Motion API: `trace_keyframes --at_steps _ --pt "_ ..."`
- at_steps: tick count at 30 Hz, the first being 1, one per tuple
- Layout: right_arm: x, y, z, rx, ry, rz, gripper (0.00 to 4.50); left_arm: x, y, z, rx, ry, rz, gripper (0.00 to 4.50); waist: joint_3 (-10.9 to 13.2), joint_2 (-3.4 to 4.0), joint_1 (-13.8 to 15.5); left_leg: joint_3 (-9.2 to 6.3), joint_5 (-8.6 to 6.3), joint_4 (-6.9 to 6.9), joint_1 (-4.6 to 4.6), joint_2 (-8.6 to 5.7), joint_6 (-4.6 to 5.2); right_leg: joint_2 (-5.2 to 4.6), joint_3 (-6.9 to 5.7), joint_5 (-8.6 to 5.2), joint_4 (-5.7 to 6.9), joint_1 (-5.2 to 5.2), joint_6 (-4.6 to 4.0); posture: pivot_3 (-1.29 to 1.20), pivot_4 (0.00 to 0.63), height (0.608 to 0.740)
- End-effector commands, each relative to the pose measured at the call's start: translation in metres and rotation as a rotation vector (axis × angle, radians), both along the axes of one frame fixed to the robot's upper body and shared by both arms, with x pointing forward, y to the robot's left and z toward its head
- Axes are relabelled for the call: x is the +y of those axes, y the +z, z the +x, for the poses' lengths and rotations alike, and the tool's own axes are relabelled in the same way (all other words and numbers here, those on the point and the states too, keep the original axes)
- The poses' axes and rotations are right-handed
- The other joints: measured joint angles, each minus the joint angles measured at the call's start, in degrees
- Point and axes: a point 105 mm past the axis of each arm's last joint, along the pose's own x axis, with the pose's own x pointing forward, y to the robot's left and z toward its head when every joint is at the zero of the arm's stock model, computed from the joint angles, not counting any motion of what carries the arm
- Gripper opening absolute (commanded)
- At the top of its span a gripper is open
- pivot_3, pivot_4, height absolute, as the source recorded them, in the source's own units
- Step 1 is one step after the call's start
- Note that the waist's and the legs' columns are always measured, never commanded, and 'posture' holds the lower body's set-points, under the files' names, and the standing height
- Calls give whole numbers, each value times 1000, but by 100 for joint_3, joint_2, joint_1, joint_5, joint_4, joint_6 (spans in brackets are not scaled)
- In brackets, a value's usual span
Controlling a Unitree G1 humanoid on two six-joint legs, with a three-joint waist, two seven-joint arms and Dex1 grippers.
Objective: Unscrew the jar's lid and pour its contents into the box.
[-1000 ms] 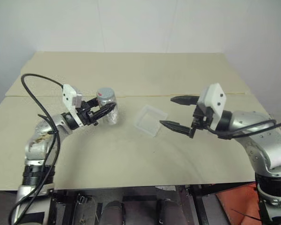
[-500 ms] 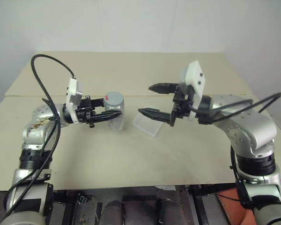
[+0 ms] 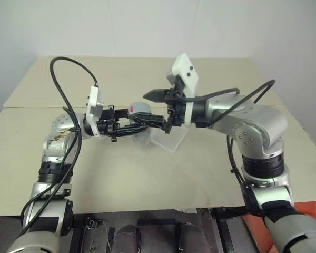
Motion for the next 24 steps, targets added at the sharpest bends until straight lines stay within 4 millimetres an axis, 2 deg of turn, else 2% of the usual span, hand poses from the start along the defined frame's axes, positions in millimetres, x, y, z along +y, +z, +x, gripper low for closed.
trace_keyframes --at_steps 1,6,7,9,15,21,24 --pt "2 13 -2 -73 2 29 4500 0 11 0 -47 -11 -15 2548 0 0 -10 0 7 0 -7 -1 -11 0 1 0 3 -8 0 0 150 740" --pt "5 13 -1 -89 2 43 4500 0 9 0 -42 -15 -9 2548 0 0 -16 1 11 0 -17 0 -17 0 1 0 7 -21 1 0 150 740" --pt "5 13 -1 -92 5 44 4316 0 9 0 -41 -15 -8 2543 0 0 -15 1 11 -1 -18 0 -17 0 1 0 6 -21 1 0 150 740" --pt "6 12 -3 -93 19 39 3872 1 9 0 -40 -15 -8 2542 0 0 -14 1 11 0 -19 -1 -16 0 1 0 5 -21 1 0 150 740" --pt "8 7 -5 -81 48 20 1835 -1 10 0 -42 -20 -7 2542 0 0 -14 1 11 0 -20 0 -16 0 1 1 4 -21 2 0 150 740" --pt "8 11 -7 -104 73 41 1835 -1 10 0 -37 -20 -4 2542 0 0 -17 1 11 -1 -20 0 -16 0 1 1 4 -22 2 0 150 740" --pt "7 11 -9 -112 80 48 2410 -2 8 0 -27 -20 -5 2542 0 0 -17 1 11 -1 -20 0 -16 0 1 1 2 -21 2 0 150 740"
